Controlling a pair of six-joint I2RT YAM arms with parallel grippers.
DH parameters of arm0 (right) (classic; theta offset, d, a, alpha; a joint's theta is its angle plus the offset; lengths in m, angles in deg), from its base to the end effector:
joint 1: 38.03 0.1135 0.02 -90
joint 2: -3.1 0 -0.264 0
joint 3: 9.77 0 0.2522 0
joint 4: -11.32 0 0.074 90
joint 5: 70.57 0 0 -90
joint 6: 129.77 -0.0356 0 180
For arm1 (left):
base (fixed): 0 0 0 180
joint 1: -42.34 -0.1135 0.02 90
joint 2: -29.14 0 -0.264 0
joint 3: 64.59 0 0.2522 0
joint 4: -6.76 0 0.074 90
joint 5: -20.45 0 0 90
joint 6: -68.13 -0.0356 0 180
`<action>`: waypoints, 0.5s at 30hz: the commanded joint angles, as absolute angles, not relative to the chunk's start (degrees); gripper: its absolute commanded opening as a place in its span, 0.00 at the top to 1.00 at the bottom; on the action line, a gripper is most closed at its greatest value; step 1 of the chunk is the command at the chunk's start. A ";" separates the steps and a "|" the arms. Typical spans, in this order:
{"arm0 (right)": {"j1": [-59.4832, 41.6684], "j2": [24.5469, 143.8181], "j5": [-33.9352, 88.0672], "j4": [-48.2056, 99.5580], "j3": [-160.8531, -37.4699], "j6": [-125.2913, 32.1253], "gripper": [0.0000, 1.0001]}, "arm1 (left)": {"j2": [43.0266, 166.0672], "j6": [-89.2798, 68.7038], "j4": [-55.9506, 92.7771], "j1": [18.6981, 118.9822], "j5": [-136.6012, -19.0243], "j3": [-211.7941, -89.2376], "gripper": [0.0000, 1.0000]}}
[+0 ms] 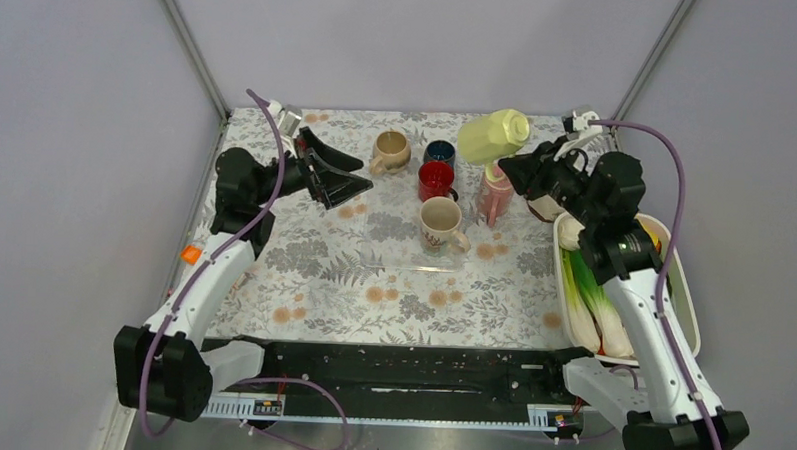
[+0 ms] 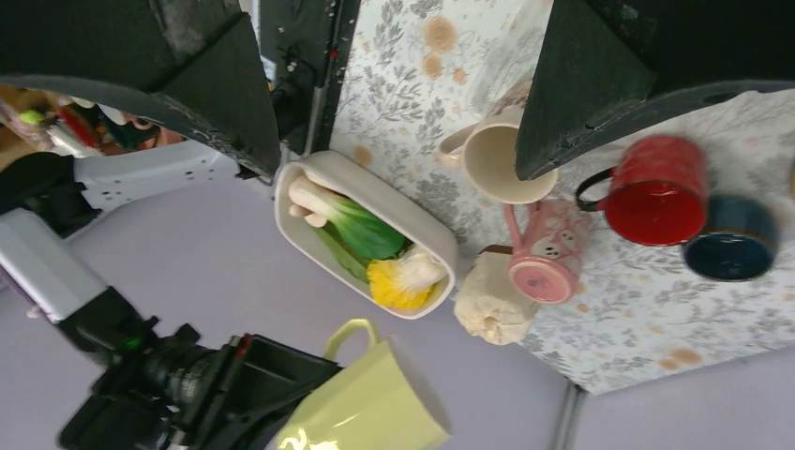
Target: Turn the mug right side up
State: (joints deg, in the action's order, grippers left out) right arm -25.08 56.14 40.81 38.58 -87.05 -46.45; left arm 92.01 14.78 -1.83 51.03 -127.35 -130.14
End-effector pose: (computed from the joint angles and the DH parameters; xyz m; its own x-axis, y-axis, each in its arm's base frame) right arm 0.1903 0.0571 0.4223 -0.1165 0.0843 -0.9896 -0.5537 0.8217 0.1352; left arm 0.2354 -0.0665 0.3784 -0.3828 -0.2633 -0.8855 0.8381 0.3044 -0.4527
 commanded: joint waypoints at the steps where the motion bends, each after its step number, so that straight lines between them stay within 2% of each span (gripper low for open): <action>1: -25.29 61.54 48.51 20.11 -91.41 -60.72 1.00 | 97.96 33.93 -31.06 53.71 -125.45 -127.09 0.02; 8: -25.25 72.41 54.80 0.23 -91.65 -82.22 1.00 | 107.30 49.96 -56.92 54.38 -121.60 -122.57 0.06; 11: -25.22 75.76 55.90 -8.73 -90.48 -90.64 1.00 | 107.92 51.14 -59.66 54.88 -117.70 -119.68 0.07; 15: -24.47 78.39 56.17 -10.61 -90.37 -93.68 1.00 | 108.24 49.26 -59.36 56.61 -114.27 -116.95 0.07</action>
State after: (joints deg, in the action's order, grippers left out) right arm -25.06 78.67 53.62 6.25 -87.89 -84.59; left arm 108.51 47.95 -49.94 54.94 -119.79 -118.53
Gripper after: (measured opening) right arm 0.273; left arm 0.934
